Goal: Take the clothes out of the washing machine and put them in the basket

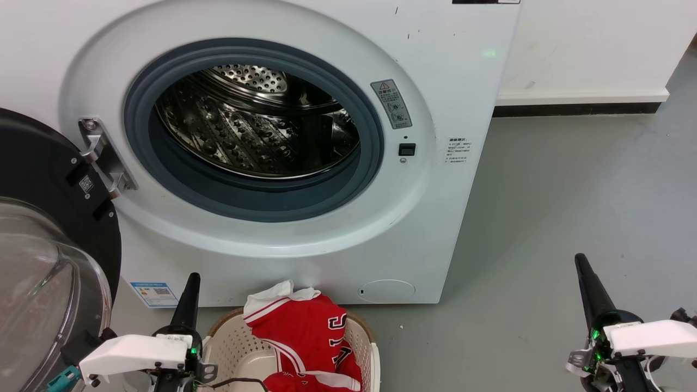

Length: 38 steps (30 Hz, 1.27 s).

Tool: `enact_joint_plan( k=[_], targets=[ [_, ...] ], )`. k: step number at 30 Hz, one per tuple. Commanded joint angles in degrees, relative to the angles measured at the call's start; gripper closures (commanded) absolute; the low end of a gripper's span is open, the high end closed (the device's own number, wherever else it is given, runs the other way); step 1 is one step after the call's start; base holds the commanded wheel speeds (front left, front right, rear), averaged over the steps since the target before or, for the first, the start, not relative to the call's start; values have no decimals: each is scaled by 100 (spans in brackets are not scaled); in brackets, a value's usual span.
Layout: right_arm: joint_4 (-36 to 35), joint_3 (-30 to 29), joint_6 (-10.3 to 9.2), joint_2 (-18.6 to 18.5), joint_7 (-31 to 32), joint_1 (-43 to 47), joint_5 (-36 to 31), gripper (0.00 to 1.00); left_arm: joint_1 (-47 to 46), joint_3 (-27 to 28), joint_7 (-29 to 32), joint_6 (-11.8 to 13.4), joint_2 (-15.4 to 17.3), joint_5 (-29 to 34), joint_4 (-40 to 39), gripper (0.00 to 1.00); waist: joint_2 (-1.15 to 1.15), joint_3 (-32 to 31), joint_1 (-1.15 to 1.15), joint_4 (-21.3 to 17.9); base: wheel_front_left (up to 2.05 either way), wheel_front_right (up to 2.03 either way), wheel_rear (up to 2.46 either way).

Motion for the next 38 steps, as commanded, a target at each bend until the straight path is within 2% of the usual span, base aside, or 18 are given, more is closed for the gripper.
enact_joint_plan(
  k=[1, 32, 38],
  targets=[
    [19, -18, -1, -15, 39, -122, 149, 100, -148, 32, 46, -44, 11, -140, 6, 100, 0, 2, 0, 0, 0, 0, 0],
    [256, -159, -2, 27, 415, -324, 1486, 100, -344, 207, 418, -243, -32, -1500, 217, 100, 0, 38, 0, -2, 0, 0, 0],
    [248, -172, -2, 40, 420, -328, 1448, 100, -325, 221, 427, -238, -45, -1465, 216, 100, 0, 38, 0, -3, 0, 0, 0]
  ],
)
